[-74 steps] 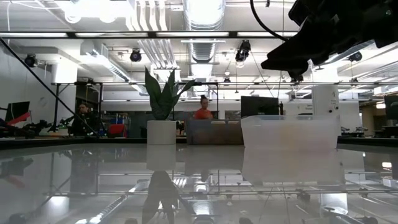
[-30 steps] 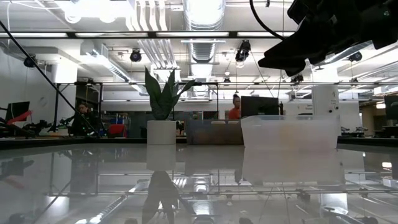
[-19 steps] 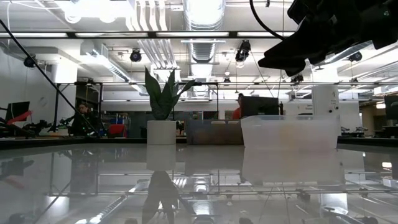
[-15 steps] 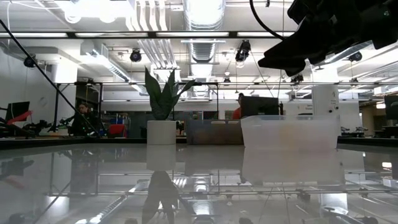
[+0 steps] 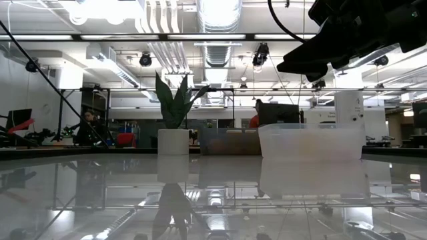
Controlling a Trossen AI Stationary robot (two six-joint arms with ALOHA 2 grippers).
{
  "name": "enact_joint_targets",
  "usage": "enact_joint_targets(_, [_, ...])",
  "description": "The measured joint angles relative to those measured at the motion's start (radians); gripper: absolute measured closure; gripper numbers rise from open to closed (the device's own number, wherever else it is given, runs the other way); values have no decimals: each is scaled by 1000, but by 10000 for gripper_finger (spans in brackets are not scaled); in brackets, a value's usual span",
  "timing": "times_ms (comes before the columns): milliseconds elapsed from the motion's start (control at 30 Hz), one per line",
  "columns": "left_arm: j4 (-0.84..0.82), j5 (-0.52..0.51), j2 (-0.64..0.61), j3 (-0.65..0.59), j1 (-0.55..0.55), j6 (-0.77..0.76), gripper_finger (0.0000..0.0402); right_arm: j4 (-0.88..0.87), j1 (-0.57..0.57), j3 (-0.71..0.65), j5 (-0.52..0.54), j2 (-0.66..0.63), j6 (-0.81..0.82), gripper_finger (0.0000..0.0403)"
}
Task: Pick and place medicine bottles into bin by pill shape (circle, oval)
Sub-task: Put the small pink pill bottle into the white bin
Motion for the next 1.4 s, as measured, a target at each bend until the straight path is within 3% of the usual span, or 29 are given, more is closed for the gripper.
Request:
enact_joint_targets(200, [-1,-3,-1,28,60,27,327,0,0,0,0,0,1,232])
enact_joint_targets(433, [47,-52,-2,116,285,404,327,0,0,0,0,0,3,232])
enact_joint_targets(667, [371,-63,-3,168,516,912,327,-8,0,-6,0,0,4,232])
enact_joint_targets(933, [821,39,-3,170,708,1369,327,-8,12,-7,0,0,40,209])
enact_joint_targets(1100, [986,63,-4,170,797,1561,327,12,13,-8,0,0,29,207])
enact_joint_targets(1400, [1036,64,-4,170,860,1741,327,22,13,88,1,7,-51,206])
